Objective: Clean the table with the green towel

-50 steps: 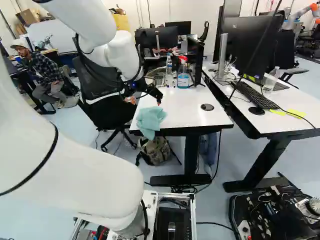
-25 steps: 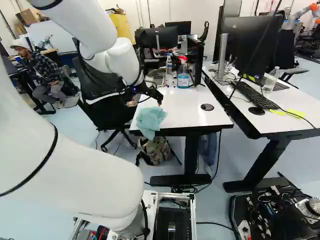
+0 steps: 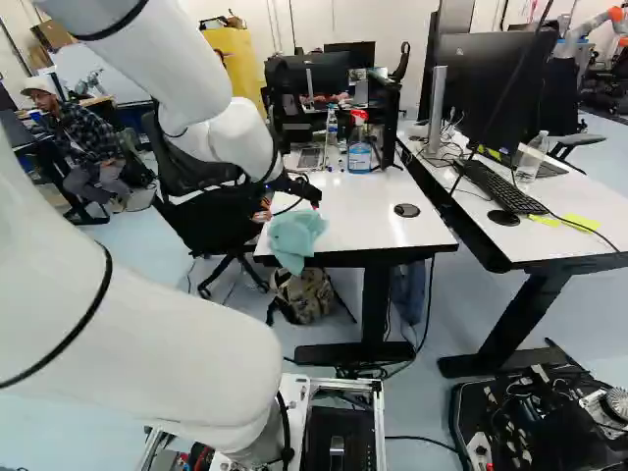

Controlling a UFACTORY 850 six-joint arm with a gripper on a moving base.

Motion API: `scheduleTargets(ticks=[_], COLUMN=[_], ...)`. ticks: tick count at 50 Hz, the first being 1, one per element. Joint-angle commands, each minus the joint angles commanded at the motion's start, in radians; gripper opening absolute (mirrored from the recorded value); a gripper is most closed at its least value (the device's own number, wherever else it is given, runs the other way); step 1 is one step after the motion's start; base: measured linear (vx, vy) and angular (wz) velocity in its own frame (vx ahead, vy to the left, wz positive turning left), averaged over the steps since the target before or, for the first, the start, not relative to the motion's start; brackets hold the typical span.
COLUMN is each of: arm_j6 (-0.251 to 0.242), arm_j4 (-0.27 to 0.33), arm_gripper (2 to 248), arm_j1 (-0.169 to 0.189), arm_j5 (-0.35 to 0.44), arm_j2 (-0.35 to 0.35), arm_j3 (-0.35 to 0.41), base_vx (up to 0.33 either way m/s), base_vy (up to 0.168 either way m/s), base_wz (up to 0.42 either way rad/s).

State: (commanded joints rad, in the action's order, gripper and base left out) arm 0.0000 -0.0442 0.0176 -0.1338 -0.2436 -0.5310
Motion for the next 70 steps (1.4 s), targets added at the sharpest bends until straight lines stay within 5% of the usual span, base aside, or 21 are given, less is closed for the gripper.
scheduleTargets(ticks=[70], arm_j6=[0.000], arm_j4=[0.032], arm_gripper=[247], arm_j1=[-0.013], arm_j5=[0.733], arm_j2=[-0.026], arm_j3=[0.323], base_vx=[0.000], base_vy=[0.000], base_wz=[0.000])
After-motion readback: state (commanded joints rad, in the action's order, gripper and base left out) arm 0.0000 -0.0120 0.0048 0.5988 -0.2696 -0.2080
